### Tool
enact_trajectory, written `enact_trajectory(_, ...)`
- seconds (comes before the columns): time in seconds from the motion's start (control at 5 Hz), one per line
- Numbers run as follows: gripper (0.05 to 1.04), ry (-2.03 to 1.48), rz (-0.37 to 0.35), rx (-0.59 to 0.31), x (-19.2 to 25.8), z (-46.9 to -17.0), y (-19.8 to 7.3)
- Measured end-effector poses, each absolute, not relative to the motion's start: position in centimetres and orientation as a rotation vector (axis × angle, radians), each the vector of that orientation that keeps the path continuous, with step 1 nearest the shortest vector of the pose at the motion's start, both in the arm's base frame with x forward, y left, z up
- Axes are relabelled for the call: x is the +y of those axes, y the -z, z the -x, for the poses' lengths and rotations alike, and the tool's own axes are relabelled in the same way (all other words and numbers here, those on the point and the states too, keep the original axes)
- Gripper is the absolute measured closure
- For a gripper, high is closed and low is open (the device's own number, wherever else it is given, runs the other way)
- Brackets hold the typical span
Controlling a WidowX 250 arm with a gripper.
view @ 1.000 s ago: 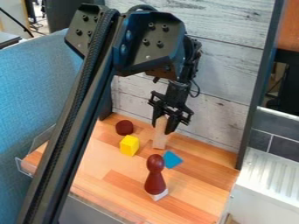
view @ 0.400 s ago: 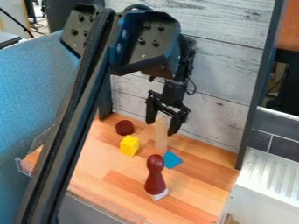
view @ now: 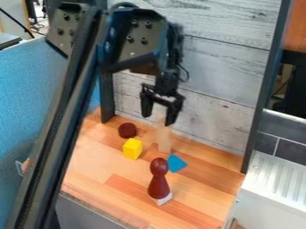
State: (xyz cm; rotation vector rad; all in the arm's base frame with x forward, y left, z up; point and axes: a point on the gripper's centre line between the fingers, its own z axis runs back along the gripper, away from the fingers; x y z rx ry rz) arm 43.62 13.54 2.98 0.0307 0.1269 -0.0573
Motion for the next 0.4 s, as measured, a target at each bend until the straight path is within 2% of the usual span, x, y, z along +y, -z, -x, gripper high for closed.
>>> enact_trajectory(0.2, 0.083, 0.01, 0.055, 0.047, 16.3, -43.0, -7.1)
enact_trajectory(0.4, 0.083, 0.019, 0.13, -0.031, 18.1, -42.2, -9.7)
